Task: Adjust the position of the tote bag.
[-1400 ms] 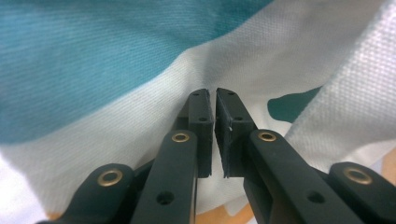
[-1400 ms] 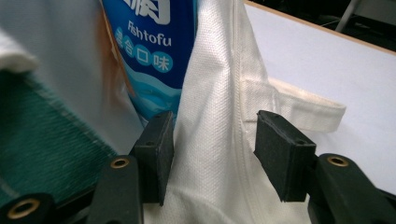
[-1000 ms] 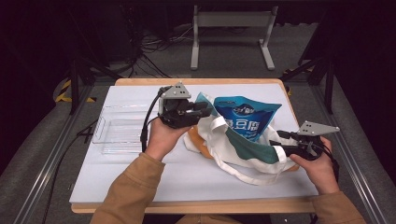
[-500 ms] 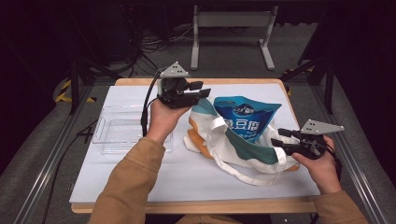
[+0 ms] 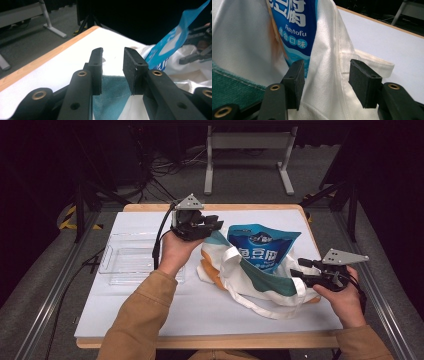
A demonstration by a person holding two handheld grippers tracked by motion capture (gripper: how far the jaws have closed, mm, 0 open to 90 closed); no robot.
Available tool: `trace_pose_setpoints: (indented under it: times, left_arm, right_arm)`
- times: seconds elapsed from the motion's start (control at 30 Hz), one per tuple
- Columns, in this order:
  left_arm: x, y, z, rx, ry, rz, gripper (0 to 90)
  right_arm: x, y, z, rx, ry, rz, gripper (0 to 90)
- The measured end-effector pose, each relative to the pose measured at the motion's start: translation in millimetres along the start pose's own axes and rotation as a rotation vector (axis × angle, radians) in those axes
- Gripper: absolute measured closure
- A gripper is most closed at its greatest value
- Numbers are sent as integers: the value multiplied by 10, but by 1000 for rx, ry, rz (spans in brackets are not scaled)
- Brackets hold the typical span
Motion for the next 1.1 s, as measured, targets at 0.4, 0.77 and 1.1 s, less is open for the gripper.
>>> trace_pose_setpoints:
  times: [0.4, 0.77, 1.1]
  left_arm:
    - [435, -235, -69, -49, 2, 174, 676]
    - [627, -361, -106, -90, 15, 231, 678]
    - [785, -461, -66, -69, 64, 263, 681]
  right_arm:
    - [42, -93, -2, -8, 2, 43, 402]
    - [73, -269, -154, 65, -5, 90, 452]
    - [128, -459, -236, 95, -33, 155, 459]
Point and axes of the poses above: each handheld gripper's, and its own axes: y roughly backward along the jaws, x roughly out of its underside, z roughly to its left, the point moved 2 cm from there along -y, roughly forward along the jaws, and after that the axes turned 10 degrees about x, right-handed, at the moved point
